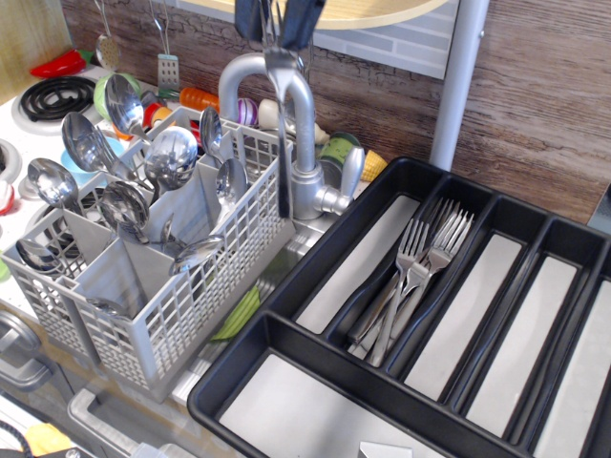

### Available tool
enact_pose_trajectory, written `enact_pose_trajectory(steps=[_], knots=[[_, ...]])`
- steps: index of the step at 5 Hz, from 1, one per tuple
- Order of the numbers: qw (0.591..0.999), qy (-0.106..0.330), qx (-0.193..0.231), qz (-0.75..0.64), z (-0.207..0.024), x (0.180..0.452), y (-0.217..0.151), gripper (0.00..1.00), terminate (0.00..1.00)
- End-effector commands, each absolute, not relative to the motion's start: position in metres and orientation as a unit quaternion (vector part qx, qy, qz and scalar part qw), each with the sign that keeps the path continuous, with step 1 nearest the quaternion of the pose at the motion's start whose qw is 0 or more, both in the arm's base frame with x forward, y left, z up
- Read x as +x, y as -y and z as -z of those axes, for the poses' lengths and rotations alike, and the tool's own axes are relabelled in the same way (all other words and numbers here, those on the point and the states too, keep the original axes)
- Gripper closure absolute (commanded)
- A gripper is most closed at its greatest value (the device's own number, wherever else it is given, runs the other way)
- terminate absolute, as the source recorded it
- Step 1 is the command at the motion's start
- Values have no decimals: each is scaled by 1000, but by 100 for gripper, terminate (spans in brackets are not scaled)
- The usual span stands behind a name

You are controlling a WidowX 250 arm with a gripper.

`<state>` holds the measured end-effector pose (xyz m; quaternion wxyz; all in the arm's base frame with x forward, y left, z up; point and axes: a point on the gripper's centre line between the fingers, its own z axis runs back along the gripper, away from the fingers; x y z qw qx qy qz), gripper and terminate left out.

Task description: Put fork from basket to tray

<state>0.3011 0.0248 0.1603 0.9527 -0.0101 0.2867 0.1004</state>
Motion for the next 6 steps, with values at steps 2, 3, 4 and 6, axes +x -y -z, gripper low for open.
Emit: enact_pose_trajectory(steps=[2, 3, 4, 6], knots=[[943, -325, -29, -62, -132, 322, 18, 100, 0], [950, -308, -30, -47, -123, 319, 33, 100, 0], [956, -292, -3, -26, -106, 316, 38, 100, 0], [963, -271, -7, 8, -78, 317, 28, 100, 0]])
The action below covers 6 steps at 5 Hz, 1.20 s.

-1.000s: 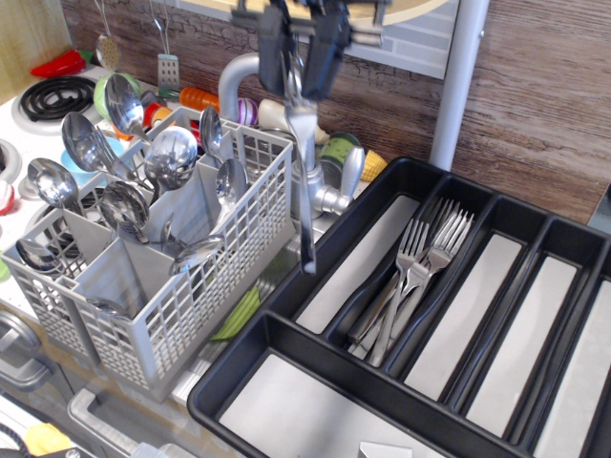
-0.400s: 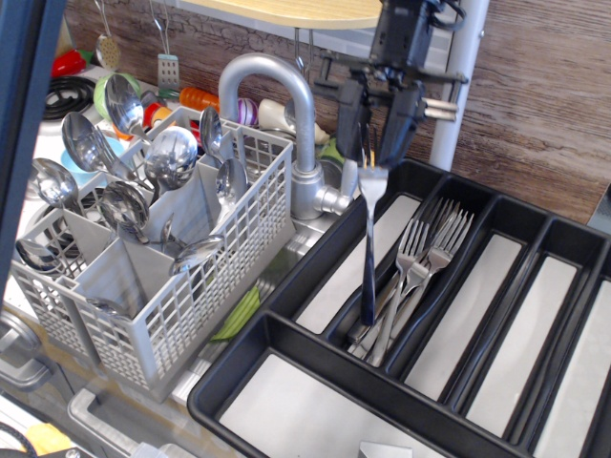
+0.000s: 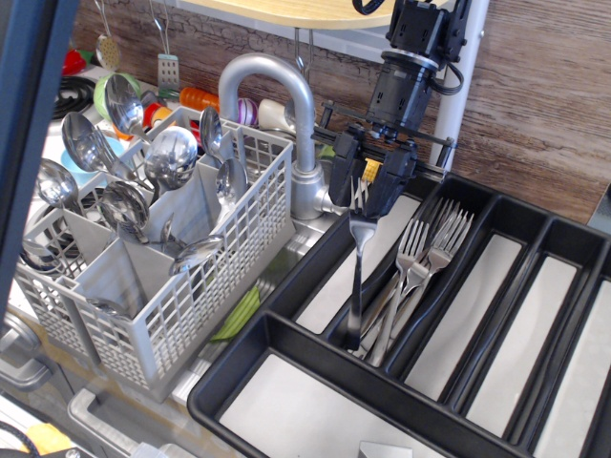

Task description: Put fork from basket to tray

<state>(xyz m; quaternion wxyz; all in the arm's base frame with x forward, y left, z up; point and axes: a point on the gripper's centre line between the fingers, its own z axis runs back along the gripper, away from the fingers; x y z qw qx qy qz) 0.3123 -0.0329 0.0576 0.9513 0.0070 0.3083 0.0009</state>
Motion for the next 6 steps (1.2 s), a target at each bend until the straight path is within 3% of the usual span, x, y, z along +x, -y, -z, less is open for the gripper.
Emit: enact_pose_trajectory(steps=[1, 5, 6], knots=[[972, -232, -34, 1, -68, 318, 32, 0, 0], [972, -232, -34, 1, -68, 318, 32, 0, 0], [972, -232, -34, 1, -68, 318, 32, 0, 100]])
